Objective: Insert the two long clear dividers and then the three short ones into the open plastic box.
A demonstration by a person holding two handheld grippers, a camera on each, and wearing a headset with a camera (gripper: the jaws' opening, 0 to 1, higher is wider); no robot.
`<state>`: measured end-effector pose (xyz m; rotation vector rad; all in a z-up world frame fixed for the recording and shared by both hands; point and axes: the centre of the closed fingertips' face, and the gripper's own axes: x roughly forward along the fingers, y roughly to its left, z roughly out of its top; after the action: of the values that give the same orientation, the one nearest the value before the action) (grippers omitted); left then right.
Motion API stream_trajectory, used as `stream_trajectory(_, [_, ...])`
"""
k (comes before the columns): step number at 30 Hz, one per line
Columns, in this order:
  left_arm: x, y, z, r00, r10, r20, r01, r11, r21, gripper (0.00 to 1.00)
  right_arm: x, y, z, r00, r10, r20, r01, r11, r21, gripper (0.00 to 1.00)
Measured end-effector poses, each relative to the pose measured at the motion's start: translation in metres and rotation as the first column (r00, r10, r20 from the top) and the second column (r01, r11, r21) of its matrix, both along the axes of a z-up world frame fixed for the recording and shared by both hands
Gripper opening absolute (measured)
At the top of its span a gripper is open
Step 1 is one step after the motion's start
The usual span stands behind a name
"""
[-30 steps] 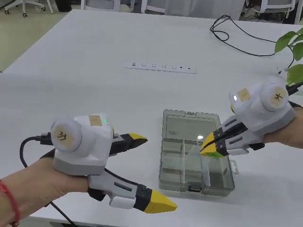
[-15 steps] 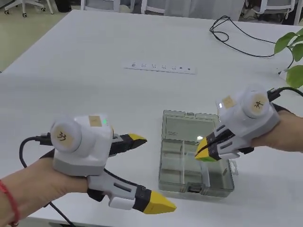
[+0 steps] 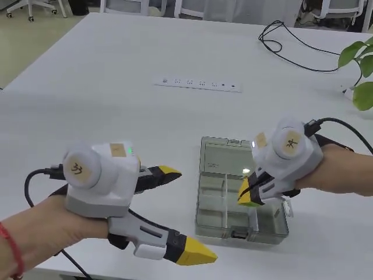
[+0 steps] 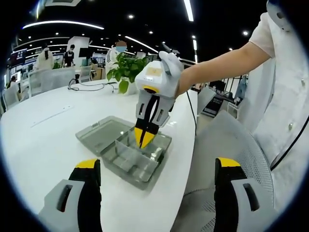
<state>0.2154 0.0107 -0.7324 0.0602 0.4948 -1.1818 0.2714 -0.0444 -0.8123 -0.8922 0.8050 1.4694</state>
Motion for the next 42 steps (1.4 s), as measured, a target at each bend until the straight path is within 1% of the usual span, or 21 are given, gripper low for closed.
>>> stream_trajectory(3, [0.001,0.000,0.001,1.000,0.002,0.001,-0.002,1.000,-0.001,1.00,0.000,0.000,-0.002,1.000,0.010,0.004,-0.010,1.000,-0.012,0.03])
stream_trajectory(10, [0.002,0.001,0.001,1.000,0.003,0.002,-0.003,1.000,-0.001,1.00,0.000,-0.001,-0.003,1.000,0.009,0.006,-0.009,1.000,-0.024,0.03])
stream_trajectory(16, [0.002,0.001,0.001,1.000,0.002,0.004,-0.002,1.000,0.001,1.00,-0.001,-0.001,-0.003,1.000,0.011,0.013,-0.011,1.000,-0.019,0.03])
stream_trajectory(19, [0.002,0.002,0.001,1.000,0.002,0.004,-0.002,1.000,0.004,1.00,0.000,-0.001,-0.001,1.000,-0.004,0.009,0.004,1.000,-0.013,0.03])
stream_trajectory(22, [0.002,0.002,0.002,1.000,0.002,0.004,-0.002,1.000,0.004,1.00,0.000,0.000,0.004,1.000,-0.022,0.003,0.022,1.000,0.012,0.05])
stream_trajectory(23, [0.002,0.002,0.002,1.000,0.002,0.005,-0.002,1.000,0.005,1.00,0.001,0.000,0.007,0.999,-0.034,0.006,0.033,0.999,0.027,0.06])
stream_trajectory(25, [0.002,0.003,0.002,1.000,0.003,0.006,-0.003,1.000,0.006,1.00,0.002,0.001,0.014,0.998,-0.064,-0.005,0.064,0.996,0.059,0.09])
stream_trajectory(28, [0.002,0.002,0.002,1.000,0.002,0.007,-0.002,1.000,0.007,1.00,0.004,-0.001,0.024,0.995,-0.095,-0.020,0.097,0.990,0.098,0.10])
stream_trajectory(33, [0.000,0.002,0.001,1.000,-0.004,0.008,0.003,1.000,0.015,1.00,0.010,-0.009,0.043,0.987,-0.153,-0.041,0.157,0.974,0.164,0.17])
stream_trajectory(38, [0.002,0.004,0.002,1.000,0.003,0.007,-0.003,1.000,0.012,1.00,0.009,-0.022,0.058,0.981,-0.189,-0.047,0.194,0.962,0.192,0.24])
stream_trajectory(42, [0.002,0.005,0.002,1.000,0.006,0.008,-0.006,1.000,0.011,1.00,0.012,-0.039,0.061,0.977,-0.208,-0.041,0.212,0.957,0.196,0.29])
